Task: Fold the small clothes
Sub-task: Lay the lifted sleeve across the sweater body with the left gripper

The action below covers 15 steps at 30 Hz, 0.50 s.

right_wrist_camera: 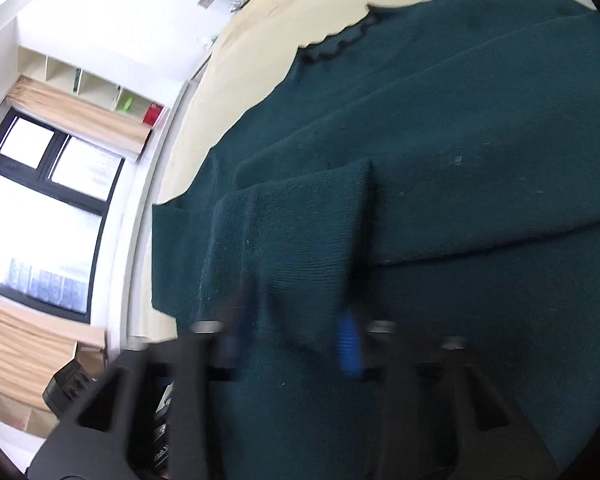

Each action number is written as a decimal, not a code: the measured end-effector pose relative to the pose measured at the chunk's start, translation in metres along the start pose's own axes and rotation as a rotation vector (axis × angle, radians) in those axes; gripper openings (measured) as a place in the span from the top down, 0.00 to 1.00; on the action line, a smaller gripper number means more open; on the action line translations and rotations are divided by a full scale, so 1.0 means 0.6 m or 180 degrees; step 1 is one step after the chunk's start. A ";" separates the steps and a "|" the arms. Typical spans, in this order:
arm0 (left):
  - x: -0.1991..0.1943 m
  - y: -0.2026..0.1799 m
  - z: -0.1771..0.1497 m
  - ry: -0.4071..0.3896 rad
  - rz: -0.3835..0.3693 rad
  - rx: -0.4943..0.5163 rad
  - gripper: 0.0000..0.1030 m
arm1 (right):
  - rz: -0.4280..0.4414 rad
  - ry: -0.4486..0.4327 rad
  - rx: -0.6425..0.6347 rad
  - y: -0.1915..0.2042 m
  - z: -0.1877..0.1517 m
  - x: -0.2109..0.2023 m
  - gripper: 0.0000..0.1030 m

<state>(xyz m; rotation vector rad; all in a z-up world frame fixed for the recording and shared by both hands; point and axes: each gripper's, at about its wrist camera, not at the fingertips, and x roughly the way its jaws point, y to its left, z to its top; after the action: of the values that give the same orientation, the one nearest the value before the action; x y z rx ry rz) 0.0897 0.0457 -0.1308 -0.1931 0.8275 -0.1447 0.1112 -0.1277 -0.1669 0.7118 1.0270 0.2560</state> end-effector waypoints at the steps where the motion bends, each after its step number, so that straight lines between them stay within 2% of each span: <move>1: -0.001 0.003 0.000 -0.0007 -0.0026 -0.0035 0.26 | -0.0071 -0.0011 -0.0047 0.010 -0.002 -0.004 0.88; 6: -0.008 0.014 0.000 -0.0015 -0.0068 -0.0139 0.29 | -0.0386 -0.0182 -0.0646 0.074 -0.009 -0.045 0.92; 10: -0.026 0.030 0.013 -0.0100 -0.0104 -0.0294 0.29 | -0.0459 -0.0530 -0.1075 0.110 0.010 -0.107 0.93; 13: -0.045 0.060 0.041 -0.0251 -0.0091 -0.0487 0.29 | -0.0503 -0.0723 -0.1177 0.097 0.033 -0.141 0.93; 15: -0.046 0.076 0.065 -0.0294 -0.0043 -0.0507 0.29 | -0.0671 -0.0808 -0.1218 0.068 0.044 -0.152 0.93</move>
<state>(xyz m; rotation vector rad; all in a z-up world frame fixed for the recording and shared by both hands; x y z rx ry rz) 0.1025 0.1000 -0.0959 -0.3528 0.7460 -0.0817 0.0922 -0.1544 -0.0690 0.2774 0.7729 0.1667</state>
